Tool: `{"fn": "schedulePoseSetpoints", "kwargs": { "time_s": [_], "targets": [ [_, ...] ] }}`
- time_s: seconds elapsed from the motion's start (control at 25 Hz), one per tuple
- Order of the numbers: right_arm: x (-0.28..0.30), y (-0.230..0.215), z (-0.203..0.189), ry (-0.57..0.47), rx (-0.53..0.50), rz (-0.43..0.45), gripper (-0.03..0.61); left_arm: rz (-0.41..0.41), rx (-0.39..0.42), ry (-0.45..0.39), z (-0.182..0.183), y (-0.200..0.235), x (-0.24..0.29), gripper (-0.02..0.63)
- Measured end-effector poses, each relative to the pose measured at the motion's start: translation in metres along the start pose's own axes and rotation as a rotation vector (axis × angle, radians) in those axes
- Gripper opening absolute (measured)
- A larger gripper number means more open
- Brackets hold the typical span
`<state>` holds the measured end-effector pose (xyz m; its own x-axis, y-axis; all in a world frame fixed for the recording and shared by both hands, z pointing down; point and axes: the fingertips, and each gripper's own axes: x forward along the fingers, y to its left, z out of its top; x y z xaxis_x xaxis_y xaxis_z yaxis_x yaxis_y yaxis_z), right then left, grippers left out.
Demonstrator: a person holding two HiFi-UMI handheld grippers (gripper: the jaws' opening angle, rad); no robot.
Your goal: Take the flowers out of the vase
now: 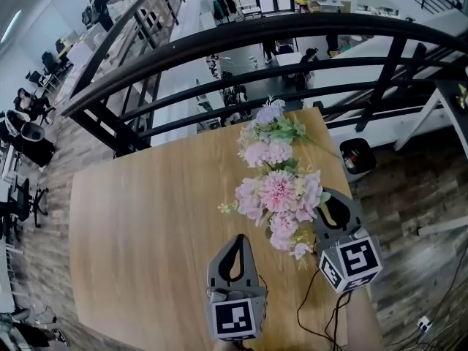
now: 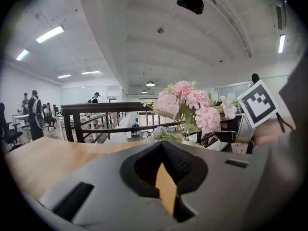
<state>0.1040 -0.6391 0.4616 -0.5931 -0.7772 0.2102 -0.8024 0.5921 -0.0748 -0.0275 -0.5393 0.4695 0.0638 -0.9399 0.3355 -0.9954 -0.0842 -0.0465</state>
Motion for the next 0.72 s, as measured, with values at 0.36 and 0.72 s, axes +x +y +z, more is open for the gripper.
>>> {"fn": "schedulePoseSetpoints", "kwargs": {
  "time_s": [0.36, 0.72],
  "targets": [
    [0.018, 0.019, 0.001, 0.026, -0.097, 0.109, 0.167, 0.025, -0.001, 0.020, -0.010, 0.008, -0.004, 0.036],
    [0.026, 0.029, -0.003, 0.043, -0.127, 0.169, 0.195, 0.043, -0.012, 0.033, -0.016, 0.013, -0.008, 0.036]
  ]
}}
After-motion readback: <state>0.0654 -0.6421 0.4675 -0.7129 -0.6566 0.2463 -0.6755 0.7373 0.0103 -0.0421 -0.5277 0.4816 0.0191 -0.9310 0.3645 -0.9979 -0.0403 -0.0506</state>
